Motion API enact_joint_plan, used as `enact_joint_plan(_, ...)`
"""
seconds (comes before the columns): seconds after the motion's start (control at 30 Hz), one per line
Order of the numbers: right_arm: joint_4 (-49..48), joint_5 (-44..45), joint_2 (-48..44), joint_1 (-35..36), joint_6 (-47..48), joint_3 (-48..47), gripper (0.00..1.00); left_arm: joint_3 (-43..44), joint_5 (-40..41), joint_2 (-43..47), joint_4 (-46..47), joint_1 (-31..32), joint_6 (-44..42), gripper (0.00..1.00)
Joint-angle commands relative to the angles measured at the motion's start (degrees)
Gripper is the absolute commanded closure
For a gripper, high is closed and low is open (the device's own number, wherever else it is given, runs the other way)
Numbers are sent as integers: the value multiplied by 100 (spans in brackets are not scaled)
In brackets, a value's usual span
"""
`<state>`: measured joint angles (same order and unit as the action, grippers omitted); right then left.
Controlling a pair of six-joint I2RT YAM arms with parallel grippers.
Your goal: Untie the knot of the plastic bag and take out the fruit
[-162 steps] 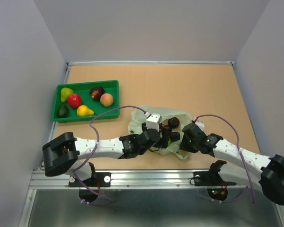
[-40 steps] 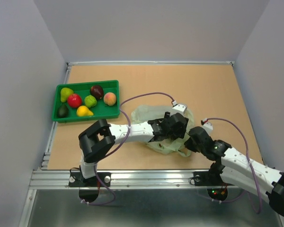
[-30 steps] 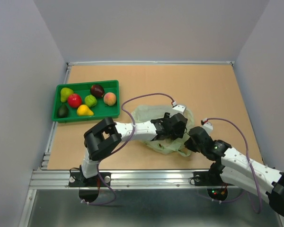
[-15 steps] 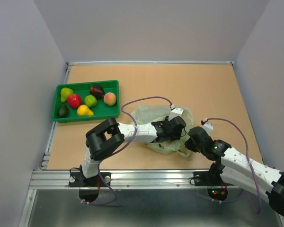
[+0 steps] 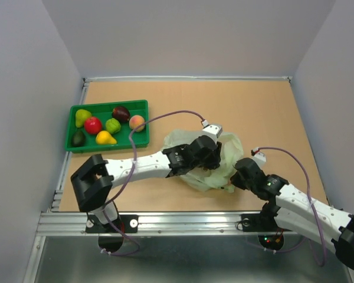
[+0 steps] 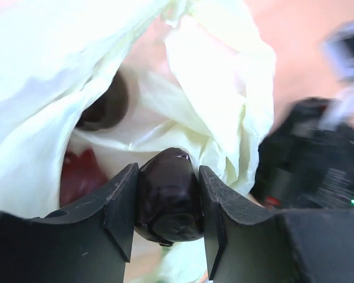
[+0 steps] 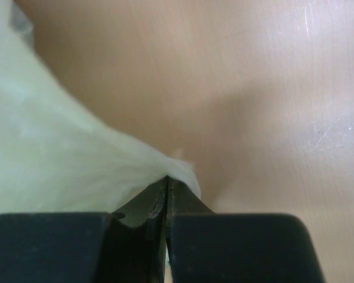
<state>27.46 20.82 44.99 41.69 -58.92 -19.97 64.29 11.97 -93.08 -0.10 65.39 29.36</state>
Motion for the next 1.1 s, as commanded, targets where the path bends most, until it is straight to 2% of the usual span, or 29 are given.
enact_joint_plan(0.0,5,230,9,14,-6,2,99,373,-685,658,151,-26,-650,90)
enact_joint_plan(0.1,5,212,18,14,3,10,99,523,-932,870,168,-148,-730,90)
enact_joint_plan(0.27,5,186,-105,14,29,36,99,611,-652,923,19,-500,-801,90)
enact_joint_plan(0.37,13,186,-201,14,64,19,99,453,-660,914,-105,-605,-582,90)
enact_joint_plan(0.47,13,186,-193,6,82,2,99,190,-652,1308,-17,-869,-450,90)
enact_joint_plan(0.6,13,238,-96,14,204,-112,98,-13,-433,1950,37,-1658,-248,90)
enact_joint_plan(0.7,22,256,18,14,328,-262,95,-65,-327,2197,-165,-2651,-194,90)
enact_joint_plan(0.73,22,256,44,14,398,-297,94,-92,-327,2241,-279,-3211,-186,90)
enact_joint_plan(0.8,31,265,53,14,486,-385,93,-275,-248,2259,-394,-3732,-186,90)
enact_joint_plan(0.83,40,256,53,14,504,-403,92,-373,-247,2259,-412,-4300,-168,90)
enact_joint_plan(0.93,49,186,88,14,662,-526,88,-794,-344,2119,-359,-4972,-177,90)
enact_joint_plan(1.0,49,151,132,14,723,-587,87,-988,-370,1996,-289,-5358,-151,86)
enact_joint_plan(1.07,57,142,133,14,785,-631,85,-1102,-240,1838,-62,-5448,-107,75)
